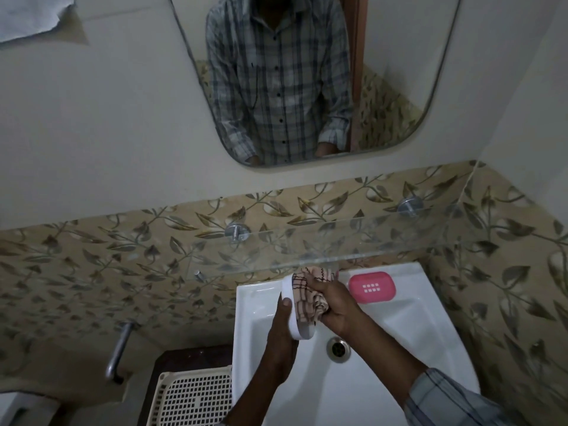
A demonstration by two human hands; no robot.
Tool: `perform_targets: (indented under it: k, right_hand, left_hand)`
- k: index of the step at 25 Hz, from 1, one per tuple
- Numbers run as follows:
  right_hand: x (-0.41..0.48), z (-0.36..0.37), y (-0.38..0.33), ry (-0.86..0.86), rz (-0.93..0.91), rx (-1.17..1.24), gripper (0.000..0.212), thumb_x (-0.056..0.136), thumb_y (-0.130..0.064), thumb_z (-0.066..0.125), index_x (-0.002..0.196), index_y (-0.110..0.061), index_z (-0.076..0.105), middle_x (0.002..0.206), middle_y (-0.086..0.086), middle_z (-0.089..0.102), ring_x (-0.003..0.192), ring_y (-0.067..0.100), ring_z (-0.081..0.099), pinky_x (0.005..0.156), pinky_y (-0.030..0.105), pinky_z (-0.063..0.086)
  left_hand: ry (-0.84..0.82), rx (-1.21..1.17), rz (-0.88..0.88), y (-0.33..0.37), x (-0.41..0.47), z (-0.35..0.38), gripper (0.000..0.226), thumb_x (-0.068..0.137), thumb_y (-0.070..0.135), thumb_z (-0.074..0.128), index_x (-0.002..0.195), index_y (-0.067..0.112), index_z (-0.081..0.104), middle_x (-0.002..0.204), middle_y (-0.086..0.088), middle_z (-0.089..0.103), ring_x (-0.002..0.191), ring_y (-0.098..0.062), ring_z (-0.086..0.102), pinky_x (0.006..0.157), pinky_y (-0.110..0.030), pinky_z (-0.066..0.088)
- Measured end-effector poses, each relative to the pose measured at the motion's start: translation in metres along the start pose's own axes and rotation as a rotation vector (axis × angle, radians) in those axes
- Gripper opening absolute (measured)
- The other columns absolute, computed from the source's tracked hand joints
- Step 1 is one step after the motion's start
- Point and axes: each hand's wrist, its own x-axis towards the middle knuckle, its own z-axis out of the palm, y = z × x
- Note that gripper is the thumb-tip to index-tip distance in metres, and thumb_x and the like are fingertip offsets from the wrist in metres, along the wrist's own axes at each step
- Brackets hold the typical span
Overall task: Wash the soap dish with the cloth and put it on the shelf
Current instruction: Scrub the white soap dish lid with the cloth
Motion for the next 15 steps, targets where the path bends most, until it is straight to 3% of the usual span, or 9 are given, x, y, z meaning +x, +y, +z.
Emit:
perform_targets:
  k: [1, 4, 7, 9, 12, 13, 15]
  right_hand:
    - [-0.001, 0.002, -0.006, 0.009, 0.001, -0.025, 0.023, 0.096, -0.001, 0.056, 0.115, 0.012, 0.061, 0.112, 0.027, 0.066, 0.1, 0.038, 0.065, 0.098, 0.051, 0.05]
    - [-0.01, -0.004, -0.028, 0.052, -0.099, -0.411, 0.015, 0.087, 0.006, 0.058, 0.094, 0.0, 0.07, 0.084, 0.018, 0.076, 0.075, 0.031, 0.073, 0.072, 0.041, 0.06]
    - [-0.019, -0.014, -0.055, 0.017, -0.24, -0.699, 0.029, 0.082, 0.006, 0.054, 0.093, -0.014, 0.073, 0.085, 0.011, 0.079, 0.074, 0.023, 0.076, 0.058, 0.03, 0.059]
    - [-0.022, -0.013, -0.066, -0.126, -0.254, -0.766, 0.033, 0.076, 0.005, 0.062, 0.098, -0.017, 0.074, 0.094, 0.012, 0.078, 0.082, 0.024, 0.076, 0.061, 0.03, 0.059]
    - [-0.019, -0.005, -0.058, -0.242, -0.151, -0.883, 0.04, 0.072, 0.003, 0.074, 0.107, -0.015, 0.068, 0.102, 0.015, 0.075, 0.094, 0.032, 0.072, 0.077, 0.043, 0.062]
    - [-0.015, -0.005, -0.048, -0.232, -0.215, -1.083, 0.043, 0.074, -0.001, 0.076, 0.113, -0.016, 0.064, 0.109, 0.013, 0.072, 0.101, 0.031, 0.07, 0.084, 0.046, 0.06]
    - [-0.011, -0.007, -0.026, -0.083, -0.536, -1.559, 0.046, 0.085, -0.016, 0.071, 0.128, -0.018, 0.056, 0.131, 0.008, 0.061, 0.12, 0.024, 0.058, 0.101, 0.044, 0.05]
  left_hand:
    - [0.001, -0.034, -0.017, 0.002, 0.0, -0.002, 0.064, 0.092, 0.053, 0.052, 0.14, 0.01, 0.053, 0.136, -0.017, 0.063, 0.124, -0.031, 0.061, 0.091, -0.035, 0.057]
    - [-0.045, -0.174, -0.085, 0.02, 0.004, -0.01, 0.061, 0.102, 0.048, 0.033, 0.14, 0.005, 0.053, 0.138, -0.023, 0.059, 0.124, -0.034, 0.06, 0.096, -0.044, 0.054]
    - [-0.003, -0.234, -0.163, 0.034, 0.004, -0.016, 0.058, 0.099, 0.047, 0.04, 0.136, 0.006, 0.057, 0.123, -0.021, 0.068, 0.105, -0.036, 0.069, 0.086, -0.047, 0.057]
    - [-0.011, -0.237, -0.209, 0.031, 0.003, -0.014, 0.056, 0.1, 0.046, 0.04, 0.136, 0.006, 0.056, 0.124, -0.023, 0.067, 0.105, -0.037, 0.066, 0.087, -0.051, 0.055]
    - [-0.034, -0.306, -0.21, 0.017, 0.002, -0.011, 0.05, 0.104, 0.029, 0.033, 0.134, -0.004, 0.056, 0.133, -0.029, 0.061, 0.115, -0.041, 0.065, 0.09, -0.051, 0.056]
    - [-0.068, -0.339, -0.225, 0.012, 0.001, -0.013, 0.052, 0.103, 0.027, 0.031, 0.131, -0.007, 0.057, 0.132, -0.03, 0.061, 0.116, -0.041, 0.064, 0.095, -0.052, 0.054]
    - [-0.089, -0.391, -0.262, 0.007, -0.004, -0.014, 0.053, 0.1, 0.028, 0.033, 0.119, -0.007, 0.067, 0.125, -0.031, 0.065, 0.111, -0.043, 0.066, 0.103, -0.057, 0.046]
